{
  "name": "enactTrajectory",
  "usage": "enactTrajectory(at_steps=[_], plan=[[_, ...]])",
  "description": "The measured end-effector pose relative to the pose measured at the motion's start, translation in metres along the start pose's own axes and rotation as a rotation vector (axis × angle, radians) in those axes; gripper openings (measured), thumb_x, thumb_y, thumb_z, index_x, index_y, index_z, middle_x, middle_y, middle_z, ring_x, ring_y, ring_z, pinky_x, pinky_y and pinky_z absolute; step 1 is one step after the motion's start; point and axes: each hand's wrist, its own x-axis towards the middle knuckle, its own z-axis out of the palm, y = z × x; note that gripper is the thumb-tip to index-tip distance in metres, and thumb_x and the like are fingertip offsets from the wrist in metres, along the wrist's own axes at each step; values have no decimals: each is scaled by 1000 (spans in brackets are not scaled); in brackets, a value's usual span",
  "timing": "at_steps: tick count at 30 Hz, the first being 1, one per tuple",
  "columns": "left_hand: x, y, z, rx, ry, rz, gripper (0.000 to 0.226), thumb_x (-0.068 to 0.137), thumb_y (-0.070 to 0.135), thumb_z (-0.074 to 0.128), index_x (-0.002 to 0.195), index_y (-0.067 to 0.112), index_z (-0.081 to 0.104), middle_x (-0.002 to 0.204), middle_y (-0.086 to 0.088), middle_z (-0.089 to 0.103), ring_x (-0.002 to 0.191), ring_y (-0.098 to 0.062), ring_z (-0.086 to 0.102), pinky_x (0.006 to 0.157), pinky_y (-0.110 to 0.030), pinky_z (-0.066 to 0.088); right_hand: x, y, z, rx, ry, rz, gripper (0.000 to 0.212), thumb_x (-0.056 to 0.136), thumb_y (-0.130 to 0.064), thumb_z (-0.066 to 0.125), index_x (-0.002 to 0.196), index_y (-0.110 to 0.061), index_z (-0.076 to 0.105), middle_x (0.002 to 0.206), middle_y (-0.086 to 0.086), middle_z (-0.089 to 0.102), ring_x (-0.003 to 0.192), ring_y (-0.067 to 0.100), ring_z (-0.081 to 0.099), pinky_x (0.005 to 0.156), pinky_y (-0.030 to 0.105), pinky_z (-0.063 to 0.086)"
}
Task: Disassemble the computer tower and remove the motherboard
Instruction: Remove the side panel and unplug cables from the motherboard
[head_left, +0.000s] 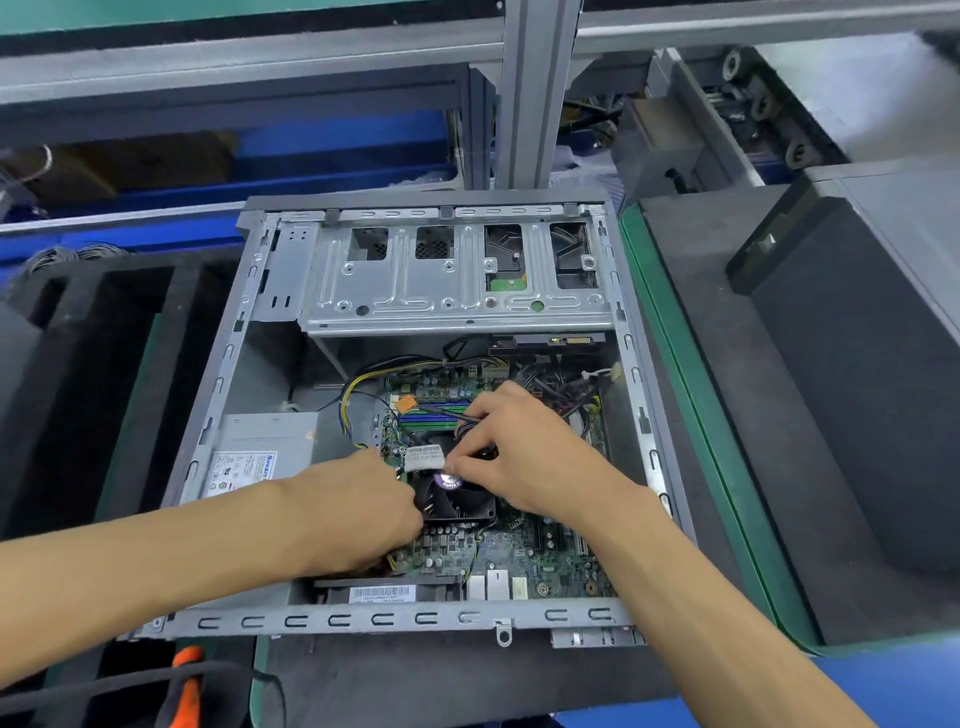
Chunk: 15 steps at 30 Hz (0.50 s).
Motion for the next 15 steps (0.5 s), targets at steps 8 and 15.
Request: enactTrajectory(at_steps=[8,15], plan=[[-8,-15,3,-164,96,56,15,91,30,56,90,16,61,90,-9,65,88,-37,62,74,-46,56,0,-1,0,-22,0,6,14,93,-36,71,95,-29,83,110,0,63,104,15,41,84,26,34],[-20,-20,-4,-259,103,41,28,82,24,48,99,21,70,88,-4,69,82,-28,63,75,-35,54,0,-3,-1,-36,12,4,16,93,-38,70,91,-28,82,101,-2,63,99,11,40,83,21,29]])
